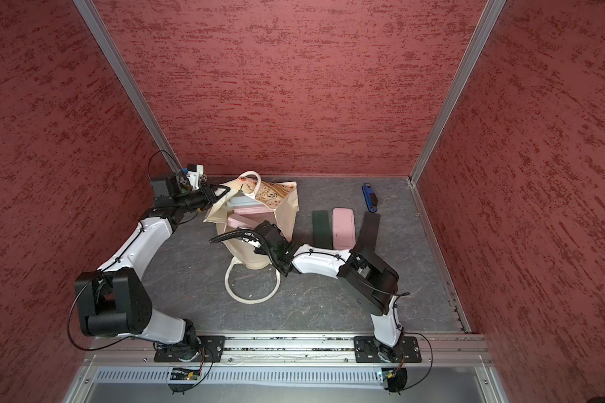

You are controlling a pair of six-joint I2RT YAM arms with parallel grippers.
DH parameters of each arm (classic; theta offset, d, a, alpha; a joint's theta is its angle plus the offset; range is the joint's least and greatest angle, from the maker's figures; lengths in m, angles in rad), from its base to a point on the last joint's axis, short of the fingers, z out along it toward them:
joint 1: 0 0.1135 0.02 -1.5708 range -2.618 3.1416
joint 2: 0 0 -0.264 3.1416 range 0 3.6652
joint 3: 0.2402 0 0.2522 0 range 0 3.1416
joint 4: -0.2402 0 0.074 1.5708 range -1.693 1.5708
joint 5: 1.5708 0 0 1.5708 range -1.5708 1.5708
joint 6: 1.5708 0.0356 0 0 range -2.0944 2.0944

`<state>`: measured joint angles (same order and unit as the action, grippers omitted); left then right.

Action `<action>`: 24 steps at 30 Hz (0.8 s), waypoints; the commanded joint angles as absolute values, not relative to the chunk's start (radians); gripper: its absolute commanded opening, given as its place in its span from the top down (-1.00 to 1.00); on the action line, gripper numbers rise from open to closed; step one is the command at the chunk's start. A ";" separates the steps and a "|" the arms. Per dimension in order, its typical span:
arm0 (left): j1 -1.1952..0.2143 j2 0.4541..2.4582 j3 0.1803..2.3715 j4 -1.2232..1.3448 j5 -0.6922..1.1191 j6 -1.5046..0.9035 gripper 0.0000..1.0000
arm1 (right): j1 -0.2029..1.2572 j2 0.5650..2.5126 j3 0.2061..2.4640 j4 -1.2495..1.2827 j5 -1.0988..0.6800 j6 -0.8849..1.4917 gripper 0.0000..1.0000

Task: Take out the pencil case from the canvas bag
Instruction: Pick up the pencil case from the canvas bag.

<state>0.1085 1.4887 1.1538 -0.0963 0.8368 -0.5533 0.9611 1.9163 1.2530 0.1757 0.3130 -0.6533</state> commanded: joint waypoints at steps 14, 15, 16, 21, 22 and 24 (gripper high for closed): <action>0.130 1.500 1.154 -0.111 0.827 -0.574 0.93 | 0.974 1.685 1.090 0.351 0.228 -0.602 0.60; 0.132 1.500 1.154 -0.110 0.828 -0.574 0.93 | 0.974 1.675 1.081 0.359 0.223 -0.601 0.60; 0.132 1.499 1.154 -0.113 0.828 -0.574 0.93 | 0.974 1.666 1.072 0.368 0.221 -0.601 0.61; 0.133 1.499 1.154 -0.113 0.826 -0.573 0.93 | 0.976 1.621 1.036 0.415 0.215 -0.599 0.63; 0.133 1.501 1.154 -0.113 0.826 -0.572 0.93 | 0.975 1.611 1.027 0.424 0.210 -0.598 0.63; 0.133 1.502 1.154 -0.113 0.826 -0.572 0.94 | 0.976 1.593 1.015 0.438 0.200 -0.598 0.63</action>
